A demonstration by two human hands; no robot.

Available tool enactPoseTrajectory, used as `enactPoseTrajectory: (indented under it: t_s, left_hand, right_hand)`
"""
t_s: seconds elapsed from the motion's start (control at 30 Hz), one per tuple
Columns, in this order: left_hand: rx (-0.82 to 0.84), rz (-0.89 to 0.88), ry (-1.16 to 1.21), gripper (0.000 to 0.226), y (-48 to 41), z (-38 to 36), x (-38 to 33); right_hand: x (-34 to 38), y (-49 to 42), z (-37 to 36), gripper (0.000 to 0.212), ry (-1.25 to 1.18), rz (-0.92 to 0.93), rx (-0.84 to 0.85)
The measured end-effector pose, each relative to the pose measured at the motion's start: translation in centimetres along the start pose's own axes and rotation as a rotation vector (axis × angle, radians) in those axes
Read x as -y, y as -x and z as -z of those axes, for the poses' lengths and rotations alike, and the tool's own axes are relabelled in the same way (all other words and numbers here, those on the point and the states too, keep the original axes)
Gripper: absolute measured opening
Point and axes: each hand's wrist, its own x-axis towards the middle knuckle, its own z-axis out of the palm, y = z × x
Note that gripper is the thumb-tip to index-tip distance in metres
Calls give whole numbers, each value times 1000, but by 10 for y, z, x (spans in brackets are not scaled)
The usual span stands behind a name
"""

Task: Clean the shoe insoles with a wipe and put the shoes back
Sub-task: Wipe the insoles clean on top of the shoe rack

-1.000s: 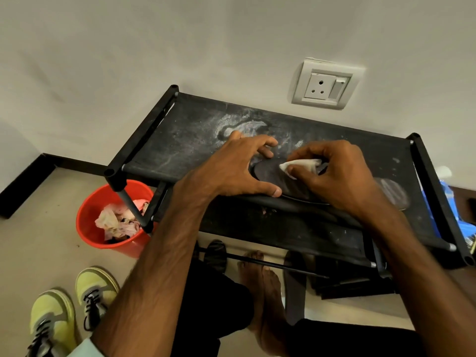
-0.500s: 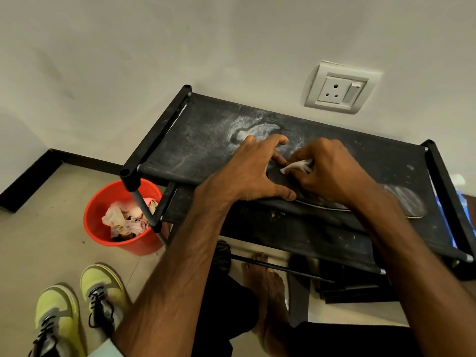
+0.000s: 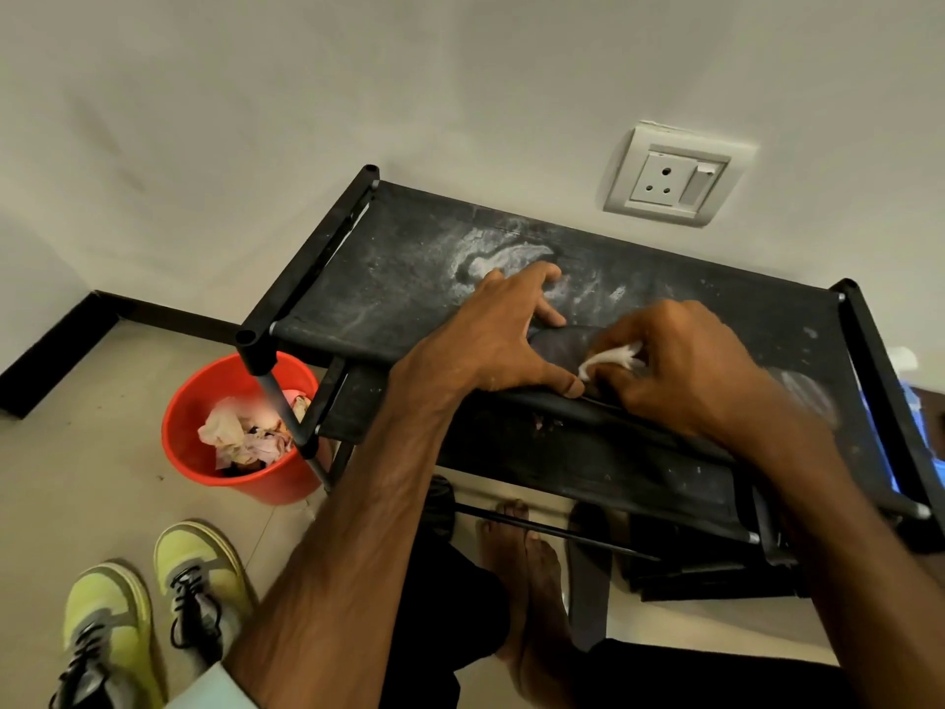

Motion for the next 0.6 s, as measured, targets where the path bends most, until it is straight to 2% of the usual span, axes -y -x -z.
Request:
enactPoseTrajectory:
  t_s: [0.17, 0.23, 0.33, 0.5, 0.6]
  left_hand:
    - [24, 6, 12, 115, 0, -1, 1]
    - [22, 17, 14, 115, 0, -2, 1]
    - [5, 13, 31, 116, 1, -4, 1]
    - [-39, -11, 45, 119, 1, -7, -1]
    - [-46, -15, 44, 118, 0, -8, -2]
  right_hand:
    - [13, -29, -12, 22, 52, -17, -152]
    - [16, -33, -17, 23, 64, -15, -165]
    - [13, -26, -15, 25, 52, 28, -77]
    - [1, -6, 5, 25, -119, 79, 134]
    - [-3, -5, 3, 22, -92, 41, 107]
